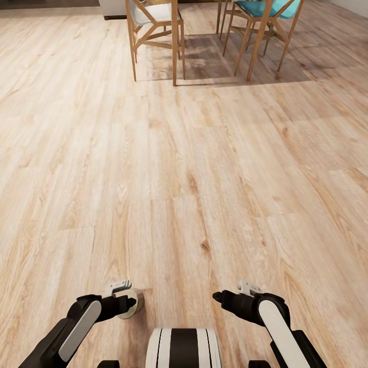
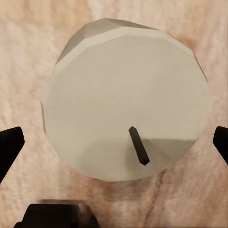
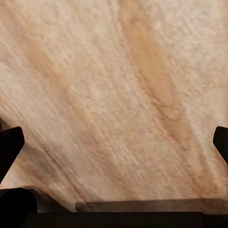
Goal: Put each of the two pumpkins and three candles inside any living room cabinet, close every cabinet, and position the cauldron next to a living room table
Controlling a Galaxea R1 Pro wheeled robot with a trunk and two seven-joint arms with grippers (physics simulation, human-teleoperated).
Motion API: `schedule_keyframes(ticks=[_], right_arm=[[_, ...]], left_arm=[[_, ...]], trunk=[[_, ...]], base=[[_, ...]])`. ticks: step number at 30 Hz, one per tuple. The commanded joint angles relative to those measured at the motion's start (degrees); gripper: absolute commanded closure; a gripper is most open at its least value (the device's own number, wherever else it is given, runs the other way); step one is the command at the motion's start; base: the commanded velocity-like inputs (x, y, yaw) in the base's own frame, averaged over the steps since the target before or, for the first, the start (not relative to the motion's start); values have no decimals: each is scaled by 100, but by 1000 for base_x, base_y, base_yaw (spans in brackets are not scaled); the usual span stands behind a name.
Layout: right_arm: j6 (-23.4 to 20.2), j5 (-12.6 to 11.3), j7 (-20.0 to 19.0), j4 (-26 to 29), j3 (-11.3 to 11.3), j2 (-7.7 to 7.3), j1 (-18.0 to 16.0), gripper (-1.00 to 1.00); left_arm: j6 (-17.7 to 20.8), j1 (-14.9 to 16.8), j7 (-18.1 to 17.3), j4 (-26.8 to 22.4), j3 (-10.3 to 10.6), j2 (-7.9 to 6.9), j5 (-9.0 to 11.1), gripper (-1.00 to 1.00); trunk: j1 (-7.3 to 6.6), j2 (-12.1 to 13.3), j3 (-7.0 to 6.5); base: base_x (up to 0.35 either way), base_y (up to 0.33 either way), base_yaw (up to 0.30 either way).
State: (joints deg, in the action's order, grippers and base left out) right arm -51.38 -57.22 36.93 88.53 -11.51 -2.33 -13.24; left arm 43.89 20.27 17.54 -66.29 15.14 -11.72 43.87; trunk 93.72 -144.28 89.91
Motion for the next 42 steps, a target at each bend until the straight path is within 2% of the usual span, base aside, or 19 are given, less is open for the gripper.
schedule_keyframes(ticks=[1,4,22,25,36,39,42], right_arm=[[-4,-52,60,6,-9,-4,-4,-100],[-4,-52,60,6,-10,2,-4,-100],[-4,-52,60,9,-10,5,-4,-100],[-4,-52,60,8,-10,5,-4,-100],[-4,-52,60,6,-10,5,-4,-100],[-4,-52,60,6,-10,5,-4,-100],[-4,-52,60,6,-10,5,-4,-100]], left_arm=[[6,5,57,-7,15,-6,60,-100],[6,3,51,-7,15,-6,60,-100],[6,3,17,-7,33,3,86,-100],[7,3,14,-7,33,2,86,-100],[6,3,13,-7,33,3,86,-100],[7,3,13,-7,41,3,87,-100],[6,3,13,-7,115,3,85,-100]], trunk=[[2,-3,26],[9,-7,92],[9,-7,92],[17,-11,158],[17,-11,158],[22,-14,203],[22,-14,203]], base=[[0,0,0],[0,0,0],[0,0,0],[0,0,0],[0,0,0],[0,0,0],[0,0,0]])
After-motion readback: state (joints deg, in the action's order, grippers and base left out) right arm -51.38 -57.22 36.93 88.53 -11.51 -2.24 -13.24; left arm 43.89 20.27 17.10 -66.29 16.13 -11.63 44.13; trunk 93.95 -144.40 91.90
